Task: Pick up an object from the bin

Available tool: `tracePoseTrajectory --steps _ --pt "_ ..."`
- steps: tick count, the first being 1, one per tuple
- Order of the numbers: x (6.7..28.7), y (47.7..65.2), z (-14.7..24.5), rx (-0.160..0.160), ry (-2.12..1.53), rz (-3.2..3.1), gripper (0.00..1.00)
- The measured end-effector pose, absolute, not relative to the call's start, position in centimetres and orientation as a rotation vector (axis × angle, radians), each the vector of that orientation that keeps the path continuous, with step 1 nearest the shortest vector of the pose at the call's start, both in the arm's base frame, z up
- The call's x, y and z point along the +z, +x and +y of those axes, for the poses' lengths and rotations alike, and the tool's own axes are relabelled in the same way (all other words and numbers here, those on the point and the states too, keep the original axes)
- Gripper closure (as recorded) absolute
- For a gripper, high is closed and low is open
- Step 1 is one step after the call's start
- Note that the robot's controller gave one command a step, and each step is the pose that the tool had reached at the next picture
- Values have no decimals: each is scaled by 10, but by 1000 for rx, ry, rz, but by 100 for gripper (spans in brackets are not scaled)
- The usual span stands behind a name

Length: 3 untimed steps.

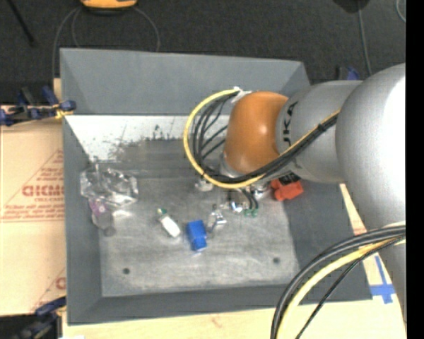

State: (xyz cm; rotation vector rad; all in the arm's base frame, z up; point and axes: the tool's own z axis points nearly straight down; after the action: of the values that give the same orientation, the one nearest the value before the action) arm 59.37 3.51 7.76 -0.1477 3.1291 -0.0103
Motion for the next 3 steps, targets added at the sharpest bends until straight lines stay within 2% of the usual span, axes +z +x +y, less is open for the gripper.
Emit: tracePoseTrajectory --steps 1,2,3 --pt "79 535 101 5 -131 3132 0" --pt "82 539 97 2 -126 3132 100" --pt "200 532 110 5 -155 3127 100"
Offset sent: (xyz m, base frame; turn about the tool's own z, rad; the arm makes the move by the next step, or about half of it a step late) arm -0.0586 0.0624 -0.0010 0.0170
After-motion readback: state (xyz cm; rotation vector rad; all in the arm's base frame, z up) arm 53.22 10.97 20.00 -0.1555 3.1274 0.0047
